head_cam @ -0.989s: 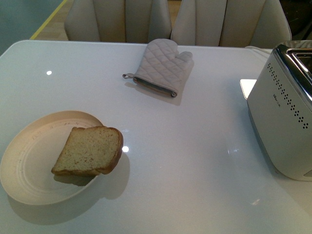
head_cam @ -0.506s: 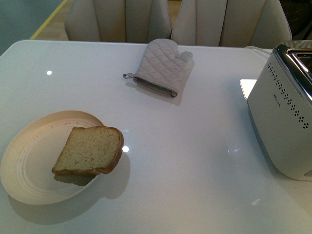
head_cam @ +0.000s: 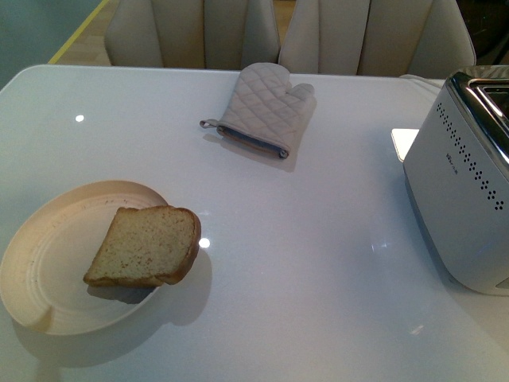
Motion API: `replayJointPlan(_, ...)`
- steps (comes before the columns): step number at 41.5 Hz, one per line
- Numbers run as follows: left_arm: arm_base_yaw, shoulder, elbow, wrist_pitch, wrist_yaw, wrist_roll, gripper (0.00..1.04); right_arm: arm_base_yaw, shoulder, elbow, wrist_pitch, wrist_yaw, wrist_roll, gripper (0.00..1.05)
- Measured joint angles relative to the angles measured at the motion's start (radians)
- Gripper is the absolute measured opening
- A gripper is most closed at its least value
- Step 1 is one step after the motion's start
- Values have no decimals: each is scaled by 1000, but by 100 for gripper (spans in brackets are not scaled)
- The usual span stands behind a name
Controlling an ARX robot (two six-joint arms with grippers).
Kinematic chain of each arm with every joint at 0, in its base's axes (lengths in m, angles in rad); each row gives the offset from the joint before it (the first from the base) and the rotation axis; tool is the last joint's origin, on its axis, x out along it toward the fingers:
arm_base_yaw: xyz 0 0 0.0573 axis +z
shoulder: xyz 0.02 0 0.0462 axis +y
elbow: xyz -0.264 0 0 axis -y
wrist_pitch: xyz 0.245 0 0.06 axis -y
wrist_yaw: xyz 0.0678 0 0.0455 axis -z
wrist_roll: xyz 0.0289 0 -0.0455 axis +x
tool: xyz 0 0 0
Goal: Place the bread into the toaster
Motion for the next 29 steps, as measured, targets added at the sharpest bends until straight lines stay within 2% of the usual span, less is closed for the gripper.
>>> replayJointPlan(13, 21, 319, 88, 39, -10, 105, 98, 0, 0, 0, 0, 0, 0, 96)
replayJointPlan(29, -19, 491, 165, 30, -48, 169, 98, 0, 0, 0, 0, 0, 0, 96)
